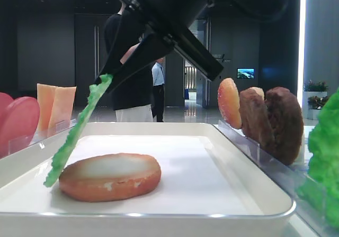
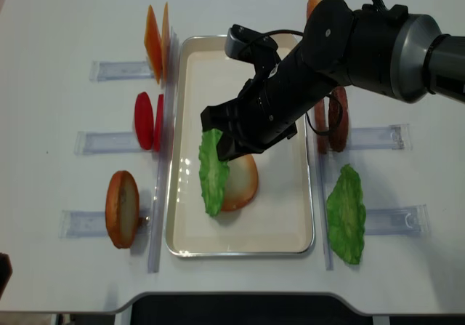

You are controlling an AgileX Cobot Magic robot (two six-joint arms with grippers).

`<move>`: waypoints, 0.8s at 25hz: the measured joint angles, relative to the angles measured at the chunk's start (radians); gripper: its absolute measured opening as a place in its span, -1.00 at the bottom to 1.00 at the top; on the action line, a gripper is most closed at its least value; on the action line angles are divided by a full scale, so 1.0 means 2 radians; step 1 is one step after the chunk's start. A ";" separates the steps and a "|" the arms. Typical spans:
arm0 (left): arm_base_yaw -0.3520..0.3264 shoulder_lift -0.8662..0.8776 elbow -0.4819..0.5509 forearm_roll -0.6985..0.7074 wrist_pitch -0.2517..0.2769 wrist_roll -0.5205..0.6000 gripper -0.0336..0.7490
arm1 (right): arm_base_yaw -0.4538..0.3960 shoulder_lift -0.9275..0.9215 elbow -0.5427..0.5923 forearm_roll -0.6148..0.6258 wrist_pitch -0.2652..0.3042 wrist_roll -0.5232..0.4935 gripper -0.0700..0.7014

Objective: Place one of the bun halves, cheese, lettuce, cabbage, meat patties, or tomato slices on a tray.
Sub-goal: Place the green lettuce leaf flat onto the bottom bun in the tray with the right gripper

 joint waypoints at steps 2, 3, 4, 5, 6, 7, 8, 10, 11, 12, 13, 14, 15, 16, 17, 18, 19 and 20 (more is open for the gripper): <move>0.000 0.000 0.000 0.000 0.000 0.000 -0.91 | -0.007 0.000 0.000 -0.001 0.003 0.000 -0.78; 0.000 0.000 0.000 0.000 0.000 0.000 -0.91 | -0.012 0.000 0.000 -0.002 0.005 0.002 -0.78; 0.000 0.000 0.000 0.000 0.000 0.000 -0.91 | -0.015 0.000 0.000 -0.005 0.006 0.002 -0.78; 0.000 0.000 0.000 0.000 0.000 0.000 -0.91 | -0.019 0.000 0.000 -0.009 0.007 0.002 -0.78; 0.000 0.000 0.000 0.000 0.000 0.000 -0.91 | -0.022 0.000 0.000 -0.010 0.008 0.003 -0.78; 0.000 0.000 0.000 0.000 0.000 0.000 -0.91 | -0.022 0.000 0.000 -0.011 0.009 0.003 -0.78; 0.000 0.000 0.000 0.000 0.000 0.000 -0.91 | -0.022 0.000 0.000 -0.012 0.010 0.003 -0.78; 0.000 0.000 0.000 0.000 0.000 0.000 -0.91 | -0.022 0.000 0.000 -0.015 0.012 0.003 -0.78; 0.000 0.000 0.000 0.000 0.000 0.000 -0.91 | -0.022 0.000 0.000 -0.019 0.014 0.003 -0.78; 0.000 0.000 0.000 0.000 0.000 0.000 -0.91 | -0.022 0.000 0.000 -0.021 0.015 0.003 -0.78; 0.000 0.000 0.000 0.000 0.000 0.000 -0.91 | -0.022 0.000 0.000 -0.023 0.016 0.003 -0.78; 0.000 0.000 0.000 0.000 0.000 0.000 -0.91 | -0.022 0.000 0.000 -0.023 0.016 0.003 -0.78; 0.000 0.000 0.000 0.000 0.000 0.000 -0.91 | -0.022 0.000 0.000 -0.023 0.016 0.003 -0.78; 0.000 0.000 0.000 0.000 0.000 0.000 -0.91 | -0.022 0.000 0.000 -0.023 0.016 0.003 -0.78; 0.000 0.000 0.000 0.000 0.000 0.000 -0.91 | -0.022 0.000 0.000 -0.024 0.016 0.003 -0.78; 0.000 0.000 0.000 0.000 0.000 0.000 -0.91 | -0.022 0.000 0.000 -0.025 0.016 0.003 -0.78; 0.000 0.000 0.000 0.000 0.000 0.000 -0.91 | -0.022 0.000 0.000 -0.027 0.016 0.004 -0.78; 0.000 0.000 0.000 0.000 0.000 0.000 -0.91 | -0.022 0.000 0.000 -0.028 0.016 0.004 -0.78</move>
